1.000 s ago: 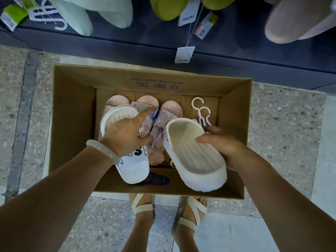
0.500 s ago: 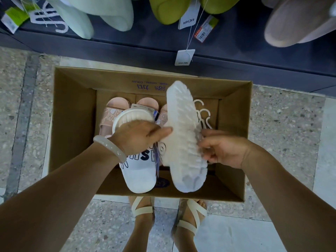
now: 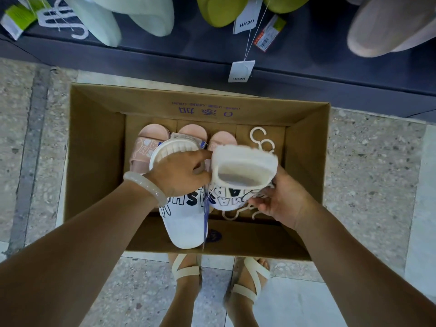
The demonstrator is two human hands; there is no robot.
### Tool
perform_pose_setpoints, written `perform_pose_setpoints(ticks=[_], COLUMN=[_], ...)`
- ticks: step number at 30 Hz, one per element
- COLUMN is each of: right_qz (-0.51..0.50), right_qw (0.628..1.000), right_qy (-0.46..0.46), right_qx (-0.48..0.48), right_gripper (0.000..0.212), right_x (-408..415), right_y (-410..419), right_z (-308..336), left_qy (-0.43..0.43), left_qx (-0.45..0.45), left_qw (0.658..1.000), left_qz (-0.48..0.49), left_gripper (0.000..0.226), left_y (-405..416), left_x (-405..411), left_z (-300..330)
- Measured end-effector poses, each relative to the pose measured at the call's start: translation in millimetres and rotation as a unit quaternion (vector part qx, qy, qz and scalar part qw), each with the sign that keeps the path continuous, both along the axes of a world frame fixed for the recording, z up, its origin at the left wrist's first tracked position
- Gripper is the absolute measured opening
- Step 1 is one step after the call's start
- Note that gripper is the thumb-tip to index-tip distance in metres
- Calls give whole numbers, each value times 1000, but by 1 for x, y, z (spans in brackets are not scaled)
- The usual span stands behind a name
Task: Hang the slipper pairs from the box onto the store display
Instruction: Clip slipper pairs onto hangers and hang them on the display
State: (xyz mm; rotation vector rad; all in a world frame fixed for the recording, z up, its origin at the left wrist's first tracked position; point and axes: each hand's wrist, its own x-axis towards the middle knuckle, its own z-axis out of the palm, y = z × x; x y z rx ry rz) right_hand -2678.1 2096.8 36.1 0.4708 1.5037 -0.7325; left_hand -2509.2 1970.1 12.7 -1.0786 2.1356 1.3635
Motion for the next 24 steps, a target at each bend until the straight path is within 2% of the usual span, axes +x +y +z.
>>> perform_pose_setpoints(ticks=[2,4,7,8,10,12,15,17,21,24], right_qz=[44,70,126,150,154,77,-86,-149,-225,-214], right_qw=[999,996,984,978,976,985,983,978,966,961], right_qy=[16,10,-14,-10,13,15,-8,17,98,154], right_qx=[-19,-53,-128,-145,-153,-151,-161,-144,-83,-81], right_gripper=[57,63,58,62,82,84,59,52,46,42], right_x=[-1,-3,-3,0,4,7,9,9,6,1], right_y=[2,7,13,13,9,-1,-17,-23,-26,-20], right_z=[-3,-5,-2,-1,-2,-2,1,0,-1,-2], left_qy=[-22,-32,-45,-51,-58,-58,-63,-49,-3,26], left_qx=[17,24,31,34,41,42,16,-29,-44,-48], left_qw=[1000,999,997,996,994,995,996,998,993,988], left_qz=[2,20,63,73,78,70,54,37,109,145], left_gripper=[11,13,34,42,54,56,38,31,43,54], left_y=[-2,-4,-8,-9,-8,-5,-4,-4,-1,-4], left_x=[-5,-6,-5,-4,-5,-8,-10,-10,0,11], left_z=[6,9,12,13,13,13,11,11,11,8])
